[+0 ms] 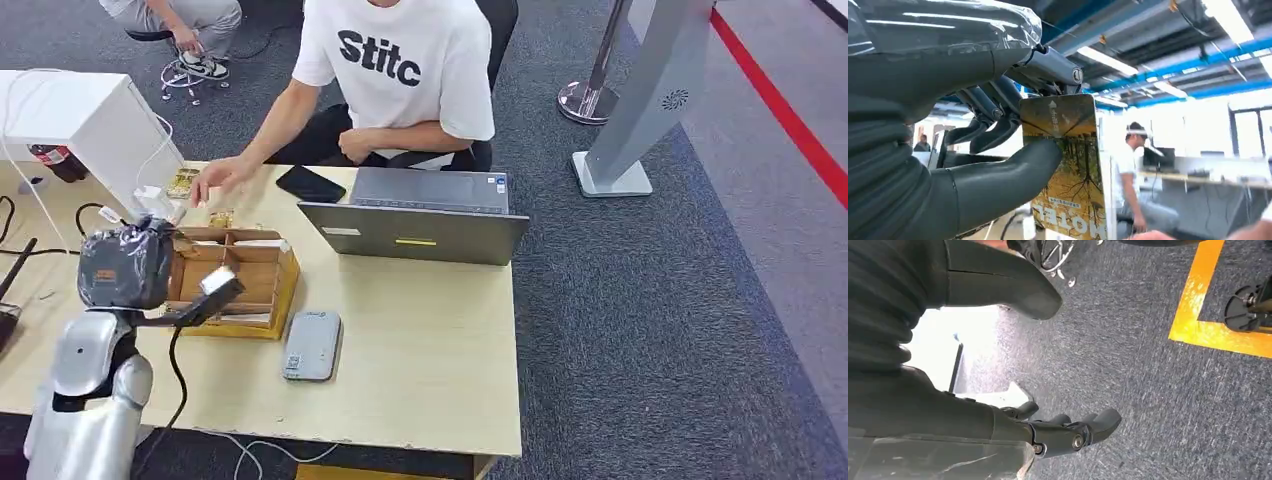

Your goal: Pass the card to the sensor for recognition and then transmit it.

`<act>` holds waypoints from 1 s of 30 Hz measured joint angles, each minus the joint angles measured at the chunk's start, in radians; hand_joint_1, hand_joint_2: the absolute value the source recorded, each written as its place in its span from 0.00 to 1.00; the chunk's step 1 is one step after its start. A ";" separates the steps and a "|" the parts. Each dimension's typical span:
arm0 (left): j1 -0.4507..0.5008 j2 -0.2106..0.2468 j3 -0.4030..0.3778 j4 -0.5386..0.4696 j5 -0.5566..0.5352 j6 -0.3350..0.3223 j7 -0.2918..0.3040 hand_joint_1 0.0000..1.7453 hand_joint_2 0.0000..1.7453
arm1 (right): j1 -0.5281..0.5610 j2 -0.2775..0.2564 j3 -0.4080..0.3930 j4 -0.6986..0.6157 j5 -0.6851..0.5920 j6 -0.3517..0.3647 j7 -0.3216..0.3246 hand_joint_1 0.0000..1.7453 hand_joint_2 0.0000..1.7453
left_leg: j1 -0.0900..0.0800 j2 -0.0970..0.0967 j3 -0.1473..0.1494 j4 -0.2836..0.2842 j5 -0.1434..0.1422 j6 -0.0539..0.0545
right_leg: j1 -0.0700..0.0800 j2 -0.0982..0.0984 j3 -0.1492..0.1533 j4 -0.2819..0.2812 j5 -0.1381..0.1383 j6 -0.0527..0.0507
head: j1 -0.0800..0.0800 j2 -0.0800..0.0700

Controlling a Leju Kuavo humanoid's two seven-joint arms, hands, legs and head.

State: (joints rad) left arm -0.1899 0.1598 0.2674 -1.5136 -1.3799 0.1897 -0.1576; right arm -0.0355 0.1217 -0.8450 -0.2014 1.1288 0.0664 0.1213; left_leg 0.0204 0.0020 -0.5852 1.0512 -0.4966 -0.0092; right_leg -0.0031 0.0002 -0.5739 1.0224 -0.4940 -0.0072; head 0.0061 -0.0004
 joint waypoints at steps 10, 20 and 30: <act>-0.045 -0.034 0.027 -0.082 0.029 -0.024 0.012 1.00 1.00 | -0.001 0.000 -0.008 0.000 0.009 0.003 0.002 0.00 1.00 | 0.000 0.000 0.000 0.000 0.000 0.000 | 0.000 0.000 0.000 0.000 0.000 0.000 | 0.000 0.000; -0.036 -0.042 0.064 -0.085 0.037 -0.021 0.009 0.00 1.00 | -0.003 0.001 -0.019 0.000 0.013 0.006 0.002 0.00 1.00 | 0.000 0.001 0.000 0.000 0.000 0.000 | 0.000 0.001 0.000 0.000 0.000 0.000 | 0.000 0.000; 0.118 -0.228 0.201 -0.333 0.662 0.164 -0.352 0.00 1.00 | -0.005 0.024 -0.046 -0.001 0.012 -0.015 0.038 0.00 1.00 | 0.000 0.001 -0.002 0.000 -0.002 0.001 | 0.000 0.001 0.000 -0.001 -0.001 0.000 | 0.000 0.000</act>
State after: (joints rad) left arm -0.0718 -0.0684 0.4686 -1.8469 -0.7175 0.3541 -0.5093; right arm -0.0402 0.1461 -0.8912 -0.2026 1.1406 0.0519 0.1595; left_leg 0.0201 0.0031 -0.5873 1.0510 -0.4983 -0.0079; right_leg -0.0033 0.0012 -0.5738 1.0213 -0.4947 -0.0070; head 0.0061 -0.0004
